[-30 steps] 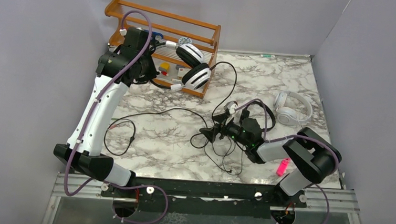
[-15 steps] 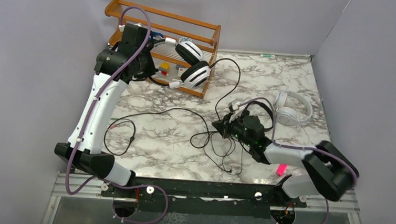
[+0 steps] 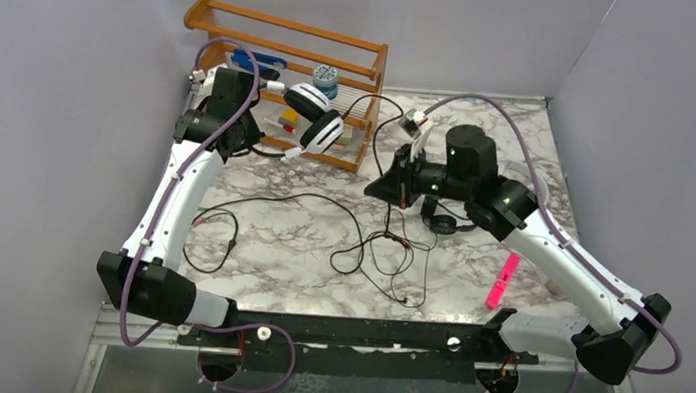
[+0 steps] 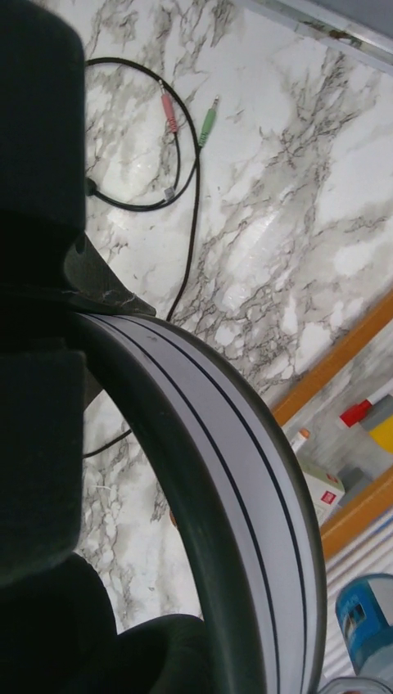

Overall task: Wrap the headphones
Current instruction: Wrap the headphones cable around the headphones.

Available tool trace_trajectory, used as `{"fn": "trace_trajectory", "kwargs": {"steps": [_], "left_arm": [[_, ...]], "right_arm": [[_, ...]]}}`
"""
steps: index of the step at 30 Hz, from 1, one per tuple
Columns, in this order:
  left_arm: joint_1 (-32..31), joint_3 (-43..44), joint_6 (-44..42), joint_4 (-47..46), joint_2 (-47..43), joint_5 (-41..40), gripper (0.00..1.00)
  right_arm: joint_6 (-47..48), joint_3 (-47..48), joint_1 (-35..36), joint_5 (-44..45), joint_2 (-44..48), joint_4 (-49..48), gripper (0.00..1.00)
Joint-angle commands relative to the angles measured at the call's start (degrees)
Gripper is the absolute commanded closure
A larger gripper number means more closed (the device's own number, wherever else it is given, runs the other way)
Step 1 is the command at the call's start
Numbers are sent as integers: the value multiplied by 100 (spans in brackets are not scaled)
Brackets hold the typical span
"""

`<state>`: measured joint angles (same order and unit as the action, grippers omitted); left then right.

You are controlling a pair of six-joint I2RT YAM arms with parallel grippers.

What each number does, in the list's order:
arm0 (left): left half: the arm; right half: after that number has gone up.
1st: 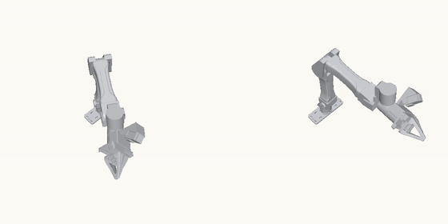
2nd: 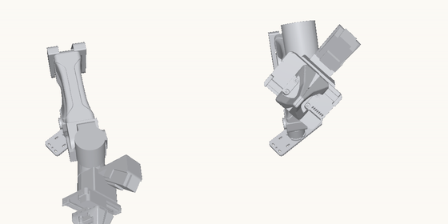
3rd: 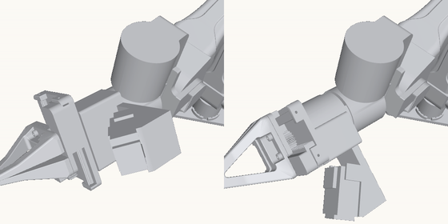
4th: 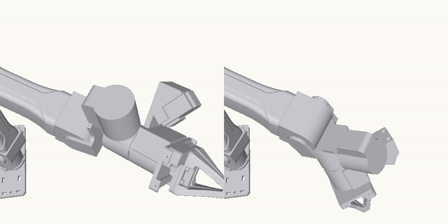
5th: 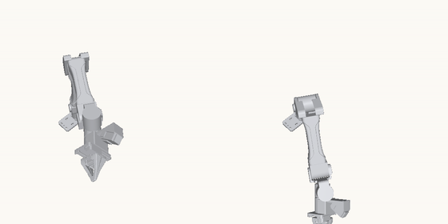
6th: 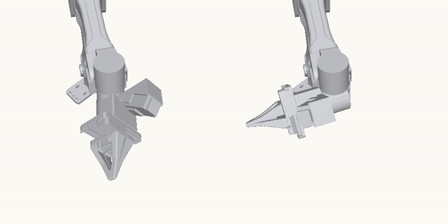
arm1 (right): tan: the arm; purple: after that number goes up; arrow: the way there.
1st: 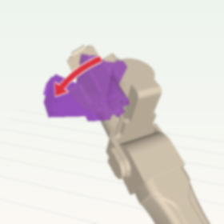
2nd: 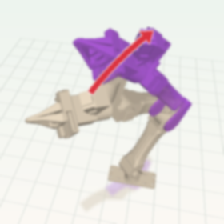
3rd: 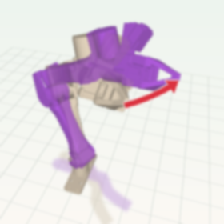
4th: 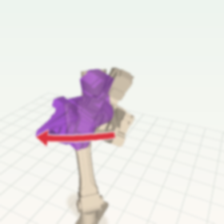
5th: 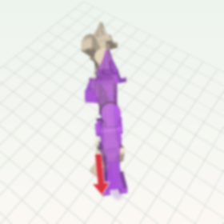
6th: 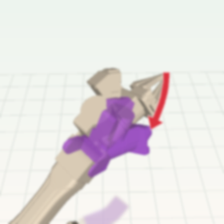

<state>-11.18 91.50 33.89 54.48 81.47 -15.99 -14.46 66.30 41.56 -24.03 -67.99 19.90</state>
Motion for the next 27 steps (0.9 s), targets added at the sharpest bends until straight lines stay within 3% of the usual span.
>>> {"fn": "trace_trajectory", "kwargs": {"steps": [1,7,12,16,24,27], "left_arm": [[11,-795,670,-1027,-780,-169,100],[151,-1196,1201,-1523,-899,899,100],[357,-1075,1509,-2256,-896,1747,100],[624,-858,1757,-3075,-774,2767,100],[830,-991,2019,-4724,-1034,4424,100],[827,-1139,2204,-5335,-1040,5171,100]], "right_arm": [[-716,1183,135,-907,-315,659,100],[-696,1792,1457,-893,-1121,214,100],[-621,1074,2405,-626,-1195,-212,100],[-603,316,2462,-310,-1002,-366,100],[-468,-747,2398,1360,-72,-459,100],[-328,-1004,2091,1338,40,-562,100]]}}
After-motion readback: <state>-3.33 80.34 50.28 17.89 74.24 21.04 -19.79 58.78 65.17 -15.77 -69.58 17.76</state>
